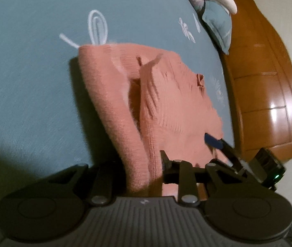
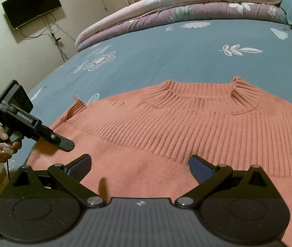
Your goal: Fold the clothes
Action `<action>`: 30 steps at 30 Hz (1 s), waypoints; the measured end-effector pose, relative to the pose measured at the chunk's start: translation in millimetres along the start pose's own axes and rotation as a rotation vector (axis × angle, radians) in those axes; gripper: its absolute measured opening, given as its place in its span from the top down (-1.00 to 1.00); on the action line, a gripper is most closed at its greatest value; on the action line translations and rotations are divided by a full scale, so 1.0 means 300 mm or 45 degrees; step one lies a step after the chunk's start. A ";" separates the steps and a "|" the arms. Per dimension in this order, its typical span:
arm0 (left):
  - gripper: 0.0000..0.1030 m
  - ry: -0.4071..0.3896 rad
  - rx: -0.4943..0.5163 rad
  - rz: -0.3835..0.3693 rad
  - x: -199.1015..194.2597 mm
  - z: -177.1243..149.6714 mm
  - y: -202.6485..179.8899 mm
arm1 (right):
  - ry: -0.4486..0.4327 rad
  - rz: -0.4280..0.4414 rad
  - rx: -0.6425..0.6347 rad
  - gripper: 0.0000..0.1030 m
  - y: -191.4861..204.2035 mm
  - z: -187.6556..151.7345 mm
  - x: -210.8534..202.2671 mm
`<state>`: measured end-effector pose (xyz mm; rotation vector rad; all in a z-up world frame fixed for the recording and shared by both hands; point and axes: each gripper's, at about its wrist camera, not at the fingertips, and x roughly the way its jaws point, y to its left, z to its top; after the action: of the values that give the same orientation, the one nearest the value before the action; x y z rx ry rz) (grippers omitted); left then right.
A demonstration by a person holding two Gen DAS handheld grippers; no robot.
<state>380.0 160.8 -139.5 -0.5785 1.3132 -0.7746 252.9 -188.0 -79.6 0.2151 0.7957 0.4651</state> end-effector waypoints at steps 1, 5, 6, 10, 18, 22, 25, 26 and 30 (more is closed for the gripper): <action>0.45 -0.001 0.042 0.036 0.001 -0.001 -0.025 | 0.004 -0.010 0.003 -1.00 0.004 0.002 0.001; 0.45 -0.018 0.160 0.160 0.003 -0.013 -0.107 | 0.057 -0.053 0.077 -1.00 0.027 0.041 -0.013; 0.45 -0.026 0.173 0.178 0.002 -0.016 -0.116 | 0.067 -0.059 0.099 -1.00 0.032 0.051 -0.021; 0.45 -0.059 0.178 0.194 -0.009 -0.028 -0.126 | 0.080 -0.075 0.163 -1.00 0.055 0.075 -0.058; 0.45 -0.062 0.206 0.196 -0.015 -0.043 -0.114 | 0.142 -0.044 0.332 -1.00 0.073 0.078 0.001; 0.45 -0.066 0.228 0.207 0.011 -0.044 -0.138 | 0.111 -0.118 0.320 -1.00 0.082 0.094 0.056; 0.45 -0.072 0.227 0.211 0.022 -0.048 -0.143 | 0.108 -0.175 0.306 -1.00 0.088 0.120 0.101; 0.45 -0.072 0.226 0.210 0.025 -0.048 -0.144 | 0.108 -0.189 0.298 -1.00 0.091 0.123 0.110; 0.45 -0.072 0.215 0.202 0.025 -0.051 -0.139 | 0.107 -0.217 0.246 -1.00 0.103 0.118 0.120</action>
<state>358.3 129.5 -115.3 -0.3543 1.2124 -0.7248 290.7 -144.0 -67.4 0.3057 0.9335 0.2374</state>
